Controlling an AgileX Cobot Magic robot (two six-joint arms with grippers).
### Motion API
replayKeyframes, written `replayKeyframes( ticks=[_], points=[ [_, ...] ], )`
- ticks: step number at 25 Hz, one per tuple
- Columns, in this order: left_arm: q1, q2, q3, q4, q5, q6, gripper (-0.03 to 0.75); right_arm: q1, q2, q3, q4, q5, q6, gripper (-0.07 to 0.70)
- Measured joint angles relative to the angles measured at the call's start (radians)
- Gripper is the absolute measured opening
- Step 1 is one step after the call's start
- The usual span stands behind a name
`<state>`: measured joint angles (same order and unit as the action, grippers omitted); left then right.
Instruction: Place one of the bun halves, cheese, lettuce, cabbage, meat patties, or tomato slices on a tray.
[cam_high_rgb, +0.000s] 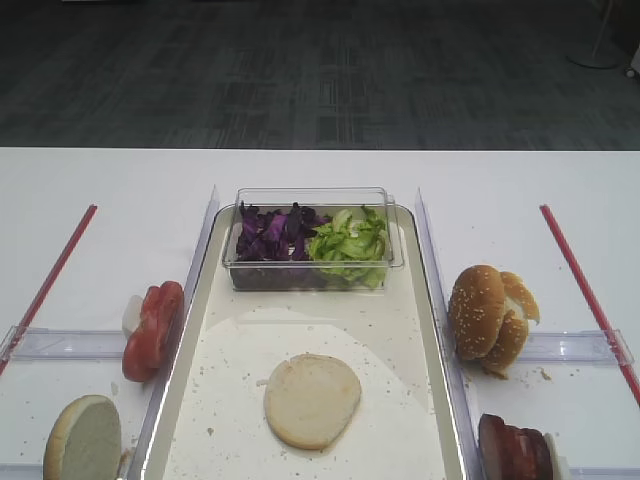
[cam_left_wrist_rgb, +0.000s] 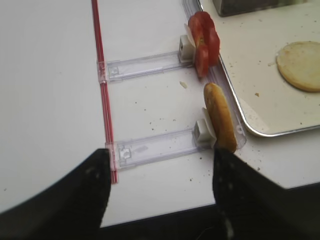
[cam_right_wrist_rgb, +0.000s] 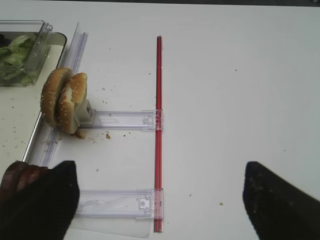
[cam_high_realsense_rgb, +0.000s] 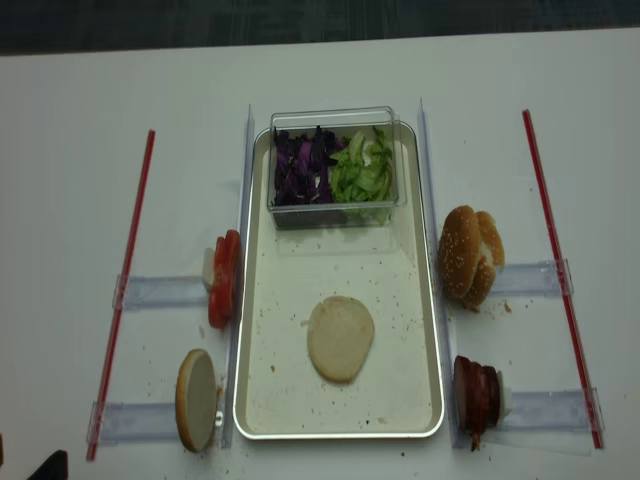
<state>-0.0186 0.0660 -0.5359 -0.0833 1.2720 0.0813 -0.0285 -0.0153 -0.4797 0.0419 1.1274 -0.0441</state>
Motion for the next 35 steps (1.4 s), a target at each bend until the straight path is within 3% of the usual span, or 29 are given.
replayKeyframes(
  ticks=[9,20,35],
  points=[
    [0.0,-0.064,0.006,0.0,-0.003,0.0,0.409,0.0,0.0,0.0,0.0,0.0,0.0,0.676],
    [0.0,-0.083,0.045,0.002,-0.081,0.0,0.409,0.0,0.0,0.0,0.0,0.0,0.002,0.676],
    [0.0,-0.083,0.045,0.002,-0.085,0.0,0.409,0.0,0.0,0.0,0.0,0.001,0.002,0.676]
  ],
)
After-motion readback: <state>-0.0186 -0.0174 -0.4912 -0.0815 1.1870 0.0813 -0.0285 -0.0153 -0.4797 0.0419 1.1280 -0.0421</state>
